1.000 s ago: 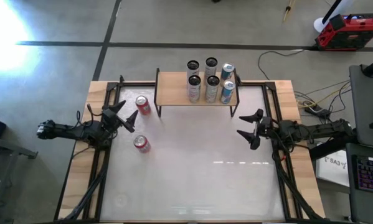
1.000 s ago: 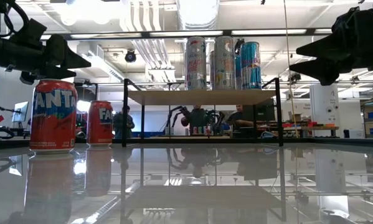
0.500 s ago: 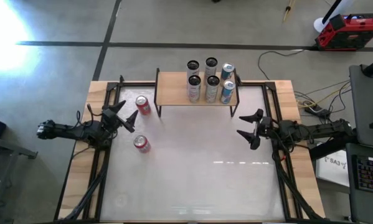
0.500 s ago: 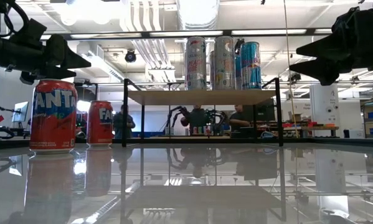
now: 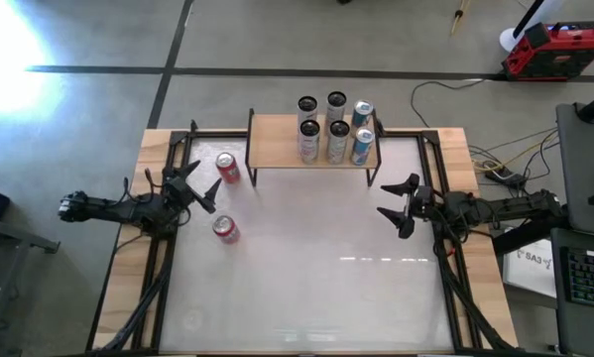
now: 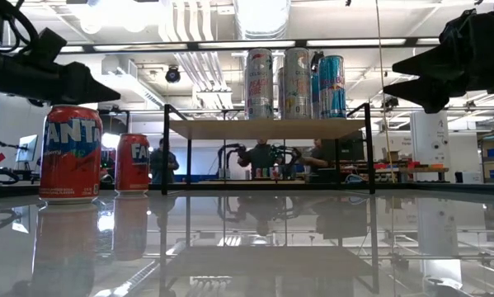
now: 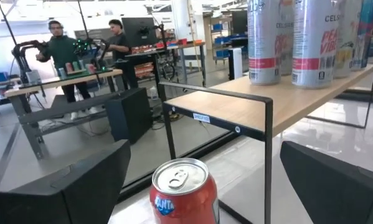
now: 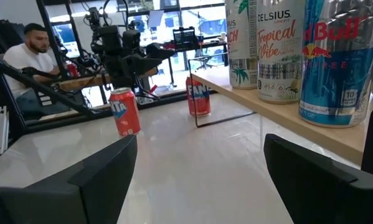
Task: Place canned beverage on shelf
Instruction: Put the top orange soda can on the shelf
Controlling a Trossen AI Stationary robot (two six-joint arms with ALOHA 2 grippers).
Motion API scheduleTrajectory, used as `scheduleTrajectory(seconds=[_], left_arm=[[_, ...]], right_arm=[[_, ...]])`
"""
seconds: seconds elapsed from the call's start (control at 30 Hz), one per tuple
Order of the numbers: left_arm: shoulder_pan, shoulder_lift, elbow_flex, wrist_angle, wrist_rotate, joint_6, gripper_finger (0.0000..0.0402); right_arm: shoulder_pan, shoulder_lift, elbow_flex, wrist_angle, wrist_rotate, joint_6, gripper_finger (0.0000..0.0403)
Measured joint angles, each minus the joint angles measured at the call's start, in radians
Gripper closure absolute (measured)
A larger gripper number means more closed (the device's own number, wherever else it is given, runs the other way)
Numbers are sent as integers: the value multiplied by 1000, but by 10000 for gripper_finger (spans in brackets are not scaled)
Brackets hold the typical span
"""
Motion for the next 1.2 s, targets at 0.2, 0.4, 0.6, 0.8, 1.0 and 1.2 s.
scheduleTrajectory(seconds=[0.2, 0.4, 0.6, 0.8, 1.0, 1.2], left_arm=[[0, 0, 0, -7, -2, 0, 3], [0, 0, 0, -6, -2, -3, 3], [0, 0, 0, -6, -2, -1, 3], [0, -1, 0, 73, -2, -90, 3], [-1, -2, 0, 152, 28, -422, 3], [-1, 2, 0, 151, 179, -840, 3]], right_arm=[[0, 0, 0, 0, 0, 0, 69], [0, 0, 0, 0, 0, 0, 69], [0, 0, 0, 0, 0, 0, 69], [0, 0, 0, 0, 0, 0, 69], [0, 0, 0, 0, 0, 0, 69], [0, 0, 0, 0, 0, 0, 69]])
